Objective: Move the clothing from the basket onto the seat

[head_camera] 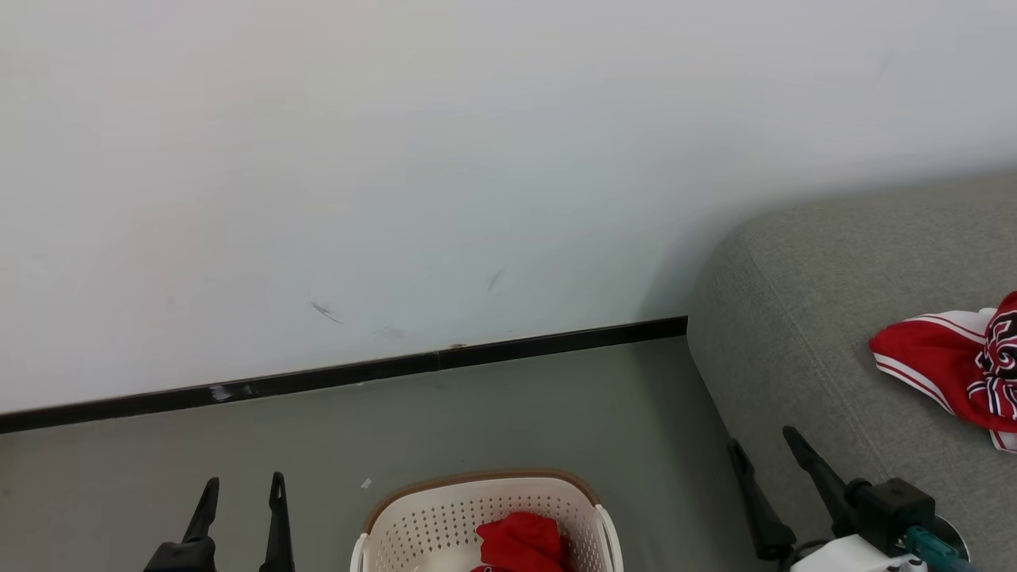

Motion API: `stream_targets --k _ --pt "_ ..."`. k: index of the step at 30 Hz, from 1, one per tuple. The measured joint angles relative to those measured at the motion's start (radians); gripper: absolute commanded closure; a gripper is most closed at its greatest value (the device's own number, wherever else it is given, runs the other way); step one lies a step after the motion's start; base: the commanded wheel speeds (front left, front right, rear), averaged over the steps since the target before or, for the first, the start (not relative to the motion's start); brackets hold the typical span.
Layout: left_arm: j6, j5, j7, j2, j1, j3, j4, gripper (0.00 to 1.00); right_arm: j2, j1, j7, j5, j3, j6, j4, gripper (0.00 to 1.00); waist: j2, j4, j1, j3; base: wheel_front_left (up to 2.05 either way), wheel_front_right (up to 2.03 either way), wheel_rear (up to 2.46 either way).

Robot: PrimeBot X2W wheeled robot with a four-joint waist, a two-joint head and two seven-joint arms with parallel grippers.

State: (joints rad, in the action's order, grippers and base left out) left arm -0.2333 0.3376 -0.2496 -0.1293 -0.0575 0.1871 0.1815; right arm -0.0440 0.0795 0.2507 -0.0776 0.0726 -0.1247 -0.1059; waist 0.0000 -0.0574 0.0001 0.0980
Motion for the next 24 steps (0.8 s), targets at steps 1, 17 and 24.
stream_targets --k 1,17,24 --pt "0.0 0.0 0.0 0.0 0.0 -0.002 0.0 0.0 0.0 0.0 0.0 0.0 -0.001 0.0 0.001 0.0 0.0 0.0 0.0 -0.001 0.0 0.0 0.0" --pt "0.009 -0.006 0.0 -0.002 0.005 -0.015 0.0 0.0 0.001 0.005 0.0 0.0 -0.009 0.0 0.027 0.0 0.0 0.002 0.0 -0.02 0.0 0.0 0.0" --pt "0.016 -0.013 0.0 -0.001 0.006 -0.017 0.0 0.0 0.002 0.005 0.0 0.0 -0.008 0.0 0.033 0.0 0.0 0.004 0.0 -0.031 0.0 0.0 0.0"
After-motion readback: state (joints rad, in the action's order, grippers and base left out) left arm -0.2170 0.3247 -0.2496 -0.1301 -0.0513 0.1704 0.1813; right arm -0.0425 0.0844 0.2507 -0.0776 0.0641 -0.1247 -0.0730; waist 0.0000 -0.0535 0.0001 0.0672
